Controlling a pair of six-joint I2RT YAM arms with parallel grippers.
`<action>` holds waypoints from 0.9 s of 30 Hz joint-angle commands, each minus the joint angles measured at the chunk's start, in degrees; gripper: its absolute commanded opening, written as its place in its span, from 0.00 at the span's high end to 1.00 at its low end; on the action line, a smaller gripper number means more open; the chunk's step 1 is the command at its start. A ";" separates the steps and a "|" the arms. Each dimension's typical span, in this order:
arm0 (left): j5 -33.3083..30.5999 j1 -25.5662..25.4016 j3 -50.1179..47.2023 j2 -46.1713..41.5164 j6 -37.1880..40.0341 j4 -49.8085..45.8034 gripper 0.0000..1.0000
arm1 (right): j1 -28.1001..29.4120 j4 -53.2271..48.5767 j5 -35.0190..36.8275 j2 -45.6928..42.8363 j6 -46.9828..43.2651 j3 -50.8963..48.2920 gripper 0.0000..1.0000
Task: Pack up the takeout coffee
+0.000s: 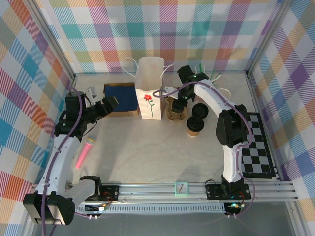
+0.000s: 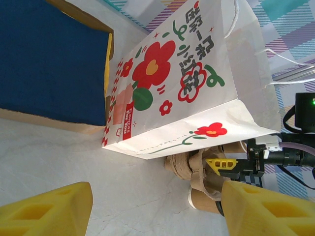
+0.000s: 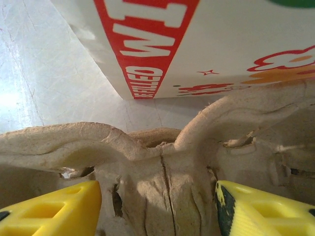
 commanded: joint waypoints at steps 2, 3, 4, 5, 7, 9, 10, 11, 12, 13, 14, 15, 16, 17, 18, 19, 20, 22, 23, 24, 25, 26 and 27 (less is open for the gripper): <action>0.85 0.68 0.40 -0.30 0.49 0.49 0.30 | 0.37 1.15 0.11 0.89 -1.15 0.47 0.35; 0.85 0.70 0.40 -0.34 0.48 0.59 0.30 | 0.36 0.92 0.20 1.06 -1.24 0.59 0.35; 0.94 0.69 0.40 -0.34 0.47 0.63 0.30 | 0.33 0.72 0.39 1.21 -1.32 0.82 0.35; 1.00 0.73 0.32 -0.29 0.39 0.73 0.30 | 0.36 0.22 0.47 1.45 -1.47 1.02 0.35; 1.03 0.68 0.16 -0.34 0.43 0.85 0.30 | 0.36 -0.34 0.49 1.80 -1.59 1.25 0.35; 1.03 0.73 0.10 -0.29 0.39 0.88 0.30 | 0.35 -0.52 0.49 2.10 -1.65 1.07 0.35; 1.03 0.73 0.00 -0.34 0.36 0.92 0.30 | 0.36 -0.45 0.64 2.17 -1.68 0.98 0.35; 1.03 0.71 -0.04 -0.33 0.43 0.95 0.30 | 0.36 -0.44 0.67 2.35 -1.68 0.91 0.35; 1.11 0.72 -0.03 -0.34 0.39 1.03 0.30 | 0.36 -0.50 0.60 2.48 -1.60 0.92 0.35; 1.11 0.72 -0.04 -0.33 0.39 1.04 0.30 | 0.36 -0.41 0.50 2.51 -1.52 0.93 0.35; 1.11 0.72 -0.04 -0.34 0.39 1.04 0.30 | 0.36 -0.18 0.45 2.58 -1.51 0.89 0.35; 1.11 0.71 -0.04 -0.40 0.39 1.04 0.30 | 0.36 -0.13 0.35 2.51 -1.42 0.92 0.35; 1.03 0.68 -0.04 -0.41 0.39 0.99 0.30 | 0.36 -0.01 0.31 2.51 -1.32 0.93 0.36; 1.03 0.72 -0.04 -0.43 0.40 0.94 0.30 | 0.44 0.09 0.32 2.49 -1.24 1.07 0.37; 1.03 0.70 -0.04 -0.43 0.39 1.03 0.30 | 0.45 -0.04 0.31 2.43 -1.16 1.17 0.38; 0.95 0.73 -0.08 -0.43 0.39 1.04 0.30 | 0.52 -0.17 0.39 2.31 -1.14 1.20 0.39; 0.86 0.73 -0.12 -0.42 0.39 1.01 0.30 | 0.60 -0.18 0.55 2.23 -1.16 1.21 0.40; 0.85 0.71 -0.12 -0.34 0.40 1.04 0.30 | 0.71 -0.19 0.58 1.76 -1.03 1.20 0.42; 0.85 0.73 -0.10 -0.34 0.34 1.06 0.30 | 0.71 -0.24 0.49 1.55 -0.92 1.20 0.44; 0.85 0.68 -0.12 -0.32 0.30 1.04 0.30 | 0.72 -0.30 0.40 1.35 -0.90 1.15 0.47; 0.85 0.73 -0.12 -0.26 0.30 1.08 0.30 | 0.78 -0.34 0.55 1.18 -0.84 1.17 0.48; 0.94 0.68 -0.12 -0.33 0.21 1.17 0.30 | 0.88 -0.45 0.74 0.96 -0.87 1.20 0.51; 0.94 0.71 -0.06 -0.33 0.21 1.23 0.30 | 0.89 -0.51 0.75 0.74 -0.75 1.15 0.53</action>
